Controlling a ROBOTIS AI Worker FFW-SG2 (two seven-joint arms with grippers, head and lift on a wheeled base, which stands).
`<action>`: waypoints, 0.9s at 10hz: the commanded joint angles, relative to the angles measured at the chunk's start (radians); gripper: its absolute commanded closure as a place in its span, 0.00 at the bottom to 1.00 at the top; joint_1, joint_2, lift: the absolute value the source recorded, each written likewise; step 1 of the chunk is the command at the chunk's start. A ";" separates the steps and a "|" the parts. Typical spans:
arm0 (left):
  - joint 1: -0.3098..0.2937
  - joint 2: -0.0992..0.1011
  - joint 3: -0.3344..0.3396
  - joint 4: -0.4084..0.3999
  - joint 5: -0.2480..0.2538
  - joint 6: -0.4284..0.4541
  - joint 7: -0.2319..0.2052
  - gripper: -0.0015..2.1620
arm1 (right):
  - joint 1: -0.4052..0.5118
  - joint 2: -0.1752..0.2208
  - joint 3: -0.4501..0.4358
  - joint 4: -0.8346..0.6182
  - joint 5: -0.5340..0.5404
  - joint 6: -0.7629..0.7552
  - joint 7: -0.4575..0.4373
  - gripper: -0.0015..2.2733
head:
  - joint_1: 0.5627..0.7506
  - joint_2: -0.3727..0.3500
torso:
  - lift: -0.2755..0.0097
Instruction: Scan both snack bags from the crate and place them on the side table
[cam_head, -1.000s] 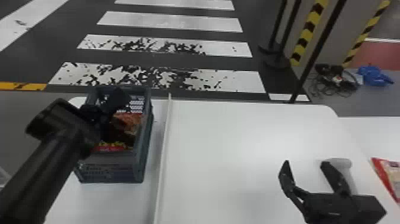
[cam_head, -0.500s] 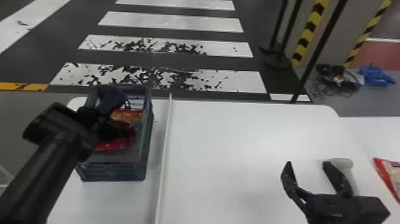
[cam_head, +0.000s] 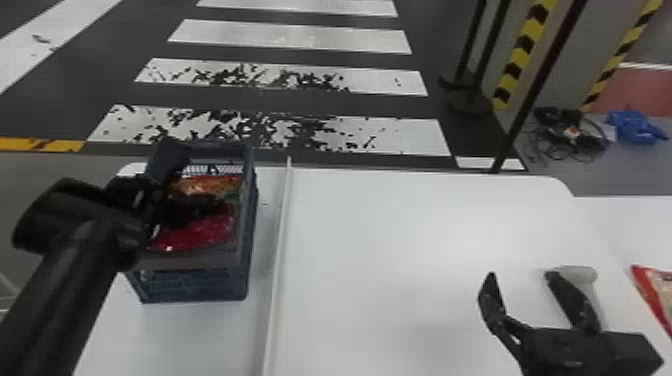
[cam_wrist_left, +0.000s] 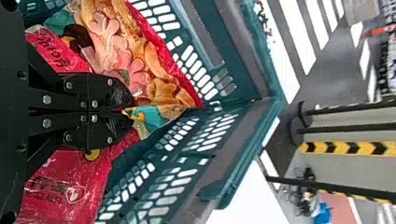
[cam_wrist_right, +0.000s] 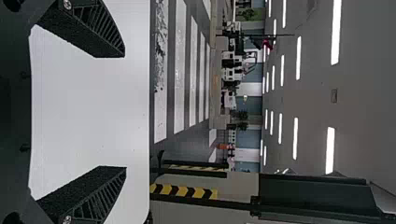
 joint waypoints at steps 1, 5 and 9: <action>0.006 0.001 0.025 -0.007 0.027 0.000 -0.006 0.99 | -0.001 0.001 0.002 -0.001 0.000 0.003 0.000 0.03 | 0.70 0.43 | 0.62; 0.051 -0.001 0.101 -0.050 0.122 -0.006 -0.037 0.99 | -0.005 0.001 0.002 -0.001 0.012 0.025 -0.002 0.03 | 0.70 0.44 | 0.62; 0.106 -0.001 0.143 -0.113 0.193 0.021 -0.060 0.99 | -0.005 0.001 0.002 0.001 0.015 0.037 -0.002 0.03 | 0.70 0.45 | 0.62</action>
